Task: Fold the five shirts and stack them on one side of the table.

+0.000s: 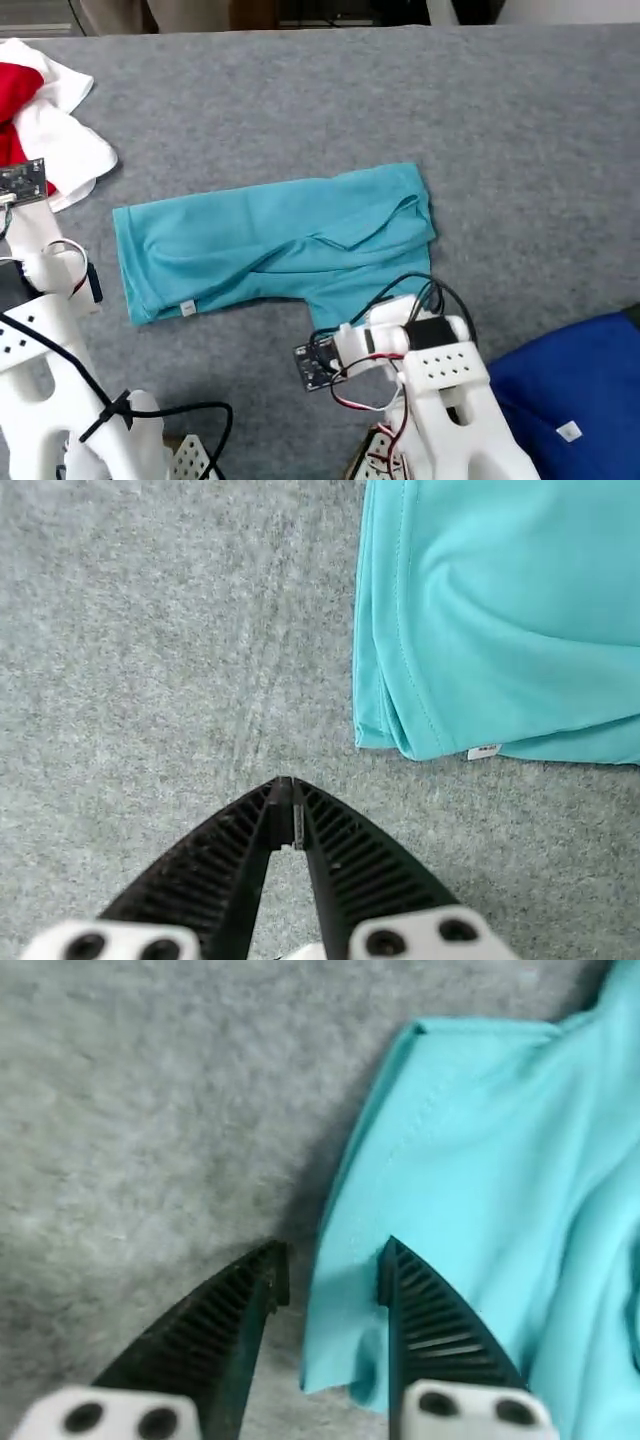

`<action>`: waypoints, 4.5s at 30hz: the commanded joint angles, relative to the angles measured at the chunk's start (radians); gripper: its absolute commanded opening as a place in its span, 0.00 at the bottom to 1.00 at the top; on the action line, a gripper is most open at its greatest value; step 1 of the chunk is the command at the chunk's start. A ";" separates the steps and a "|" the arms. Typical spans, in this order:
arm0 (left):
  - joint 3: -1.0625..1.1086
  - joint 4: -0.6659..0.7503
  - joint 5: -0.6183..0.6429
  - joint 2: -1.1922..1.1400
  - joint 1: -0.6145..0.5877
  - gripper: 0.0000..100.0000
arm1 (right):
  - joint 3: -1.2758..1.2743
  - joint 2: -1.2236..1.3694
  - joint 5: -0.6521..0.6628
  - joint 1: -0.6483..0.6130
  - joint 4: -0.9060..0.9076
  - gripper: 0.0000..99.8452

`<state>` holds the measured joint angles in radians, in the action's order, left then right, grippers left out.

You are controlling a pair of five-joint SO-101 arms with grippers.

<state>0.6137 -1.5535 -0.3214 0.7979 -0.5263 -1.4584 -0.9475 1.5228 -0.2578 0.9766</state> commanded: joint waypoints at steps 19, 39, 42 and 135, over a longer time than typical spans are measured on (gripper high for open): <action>0.002 -0.034 0.000 0.022 -0.011 0.02 | -0.024 -0.033 -0.089 0.039 -0.241 0.01; 0.002 -0.043 0.000 0.025 -0.011 0.02 | 0.452 -0.025 -0.060 0.033 -0.002 0.01; 0.002 -0.051 0.000 0.027 -0.011 0.02 | 0.456 0.030 0.015 0.012 -0.075 0.01; -0.809 0.002 0.304 -1.489 0.109 0.02 | 1.589 0.777 -0.598 0.298 0.778 0.26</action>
<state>-0.1949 -1.5766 -0.0222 -0.6720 -0.3882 0.0852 -0.1158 0.9367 0.0230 1.7515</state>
